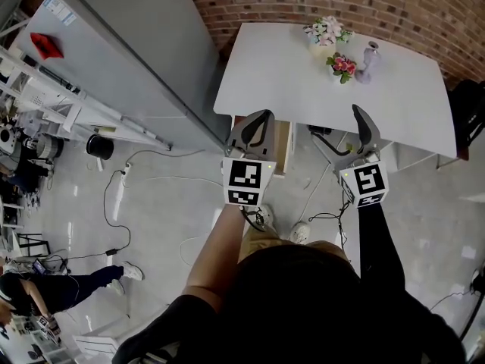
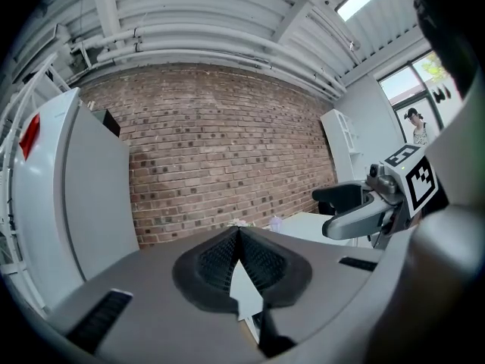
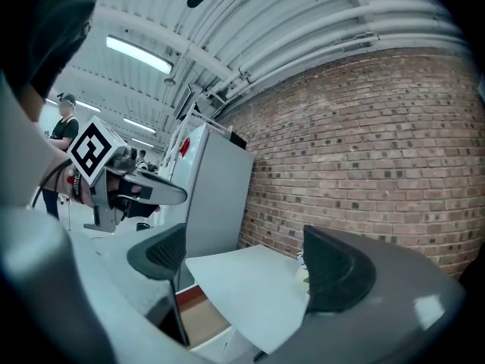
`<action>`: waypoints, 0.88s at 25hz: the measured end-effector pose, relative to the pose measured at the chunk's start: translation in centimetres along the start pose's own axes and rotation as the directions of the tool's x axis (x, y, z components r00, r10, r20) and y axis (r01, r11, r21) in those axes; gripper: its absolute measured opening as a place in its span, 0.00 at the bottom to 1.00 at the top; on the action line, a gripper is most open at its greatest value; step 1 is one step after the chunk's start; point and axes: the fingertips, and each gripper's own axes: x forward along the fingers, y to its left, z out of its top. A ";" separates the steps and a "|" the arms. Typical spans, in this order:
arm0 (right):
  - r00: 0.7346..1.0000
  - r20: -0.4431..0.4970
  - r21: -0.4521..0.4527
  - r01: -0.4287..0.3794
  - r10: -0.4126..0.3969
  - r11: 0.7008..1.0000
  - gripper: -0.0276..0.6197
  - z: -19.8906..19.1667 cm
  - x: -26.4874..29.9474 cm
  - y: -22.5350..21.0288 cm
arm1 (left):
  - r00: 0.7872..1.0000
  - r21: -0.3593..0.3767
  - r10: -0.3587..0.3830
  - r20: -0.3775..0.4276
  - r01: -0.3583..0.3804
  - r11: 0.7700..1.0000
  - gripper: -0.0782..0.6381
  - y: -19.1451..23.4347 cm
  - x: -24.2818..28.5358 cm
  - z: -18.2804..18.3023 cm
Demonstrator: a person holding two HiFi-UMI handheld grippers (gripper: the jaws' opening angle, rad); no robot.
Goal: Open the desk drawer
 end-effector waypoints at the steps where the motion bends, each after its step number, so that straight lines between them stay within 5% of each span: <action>1: 1.000 -0.006 -0.005 -0.006 0.006 1.000 0.80 -0.1 0.0 0.0 | 1.000 0.000 -0.002 0.001 0.002 1.000 0.12 -0.1 0.1 0.1; 7: 0.999 -0.004 -0.006 -0.039 0.039 0.999 0.76 0.0 0.3 0.7 | 1.000 0.009 -0.003 0.009 0.003 1.000 0.12 -0.4 0.1 0.6; 10: 1.000 -0.001 -0.027 -0.021 0.021 0.999 0.63 0.3 0.2 0.6 | 1.000 0.012 -0.002 0.008 0.002 1.000 0.12 -0.3 0.0 0.6; 11: 1.000 -0.003 -0.037 -0.008 0.008 0.999 0.47 0.4 0.1 0.5 | 1.000 0.013 -0.001 0.009 0.001 1.000 0.12 -0.3 -0.1 0.7; 12: 1.000 -0.007 -0.046 0.003 -0.003 0.999 0.18 0.5 0.0 0.4 | 1.000 0.013 0.000 0.009 0.000 1.000 0.12 -0.3 -0.1 0.7; 13: 1.000 -0.011 -0.048 0.009 -0.009 0.999 0.04 0.4 -0.2 0.3 | 1.000 0.014 0.001 0.009 -0.001 1.000 0.12 -0.3 -0.2 0.7; 22: 1.000 0.012 -0.025 0.013 -0.013 1.000 0.04 0.7 -0.7 0.2 | 1.000 0.019 0.000 0.010 0.000 1.000 0.12 -0.5 -0.6 0.5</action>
